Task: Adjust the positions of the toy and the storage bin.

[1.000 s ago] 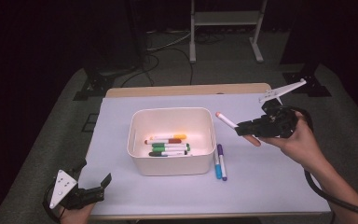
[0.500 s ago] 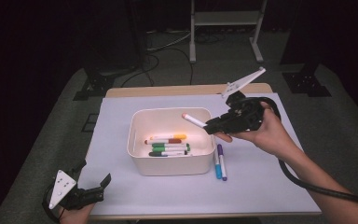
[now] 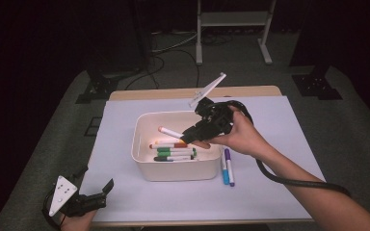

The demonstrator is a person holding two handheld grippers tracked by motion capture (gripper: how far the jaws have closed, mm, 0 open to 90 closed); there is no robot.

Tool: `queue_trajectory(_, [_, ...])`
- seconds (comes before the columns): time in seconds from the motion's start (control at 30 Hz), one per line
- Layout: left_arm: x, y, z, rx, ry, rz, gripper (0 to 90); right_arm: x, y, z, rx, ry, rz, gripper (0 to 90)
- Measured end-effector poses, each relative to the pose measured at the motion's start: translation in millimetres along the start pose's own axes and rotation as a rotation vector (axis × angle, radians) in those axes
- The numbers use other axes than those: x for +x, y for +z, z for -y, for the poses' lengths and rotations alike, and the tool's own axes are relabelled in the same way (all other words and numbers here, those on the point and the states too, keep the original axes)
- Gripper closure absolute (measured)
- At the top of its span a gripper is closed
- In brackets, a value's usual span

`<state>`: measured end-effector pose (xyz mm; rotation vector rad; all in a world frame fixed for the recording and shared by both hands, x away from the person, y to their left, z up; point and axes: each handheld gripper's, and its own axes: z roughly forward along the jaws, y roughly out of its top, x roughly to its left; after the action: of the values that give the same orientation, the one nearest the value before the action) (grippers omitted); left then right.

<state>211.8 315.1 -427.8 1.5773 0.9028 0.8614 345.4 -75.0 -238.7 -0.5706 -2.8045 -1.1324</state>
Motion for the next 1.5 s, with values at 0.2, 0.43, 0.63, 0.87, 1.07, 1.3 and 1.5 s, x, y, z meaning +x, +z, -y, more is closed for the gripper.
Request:
queue_trajectory(0.2, [0.6,-0.2,0.4,-0.008,-0.006,-0.002,0.0,-5.7,26.1,-7.9,0.016,0.0,-0.04,75.9])
queue_trajectory(0.43, [1.2,-0.9,0.6,-0.006,-0.009,-0.002,0.0,-18.7,56.4,-10.5,0.042,-0.004,-0.074,75.9])
queue_trajectory(0.63, [1.5,-1.2,0.6,-0.005,-0.008,-0.002,0.0,-26.3,81.0,-8.4,0.088,-0.017,-0.073,75.9])
queue_trajectory(0.87, [1.9,-1.1,0.6,-0.006,-0.011,-0.003,0.0,-30.9,101.5,-4.1,0.144,-0.036,-0.076,75.8])
queue_trajectory(1.07, [2.0,-1.2,0.6,-0.009,-0.015,-0.002,0.0,-30.8,115.1,-3.0,0.189,-0.06,-0.08,75.8])
queue_trajectory(1.3, [2.6,-1.6,0.4,-0.013,-0.013,-0.005,0.0,-29.6,127.3,-1.4,0.241,-0.082,-0.075,75.7])
queue_trajectory(1.5, [2.9,-2.1,0.0,-0.013,-0.011,-0.007,0.0,-28.2,133.5,0.1,0.292,-0.089,-0.045,74.7])
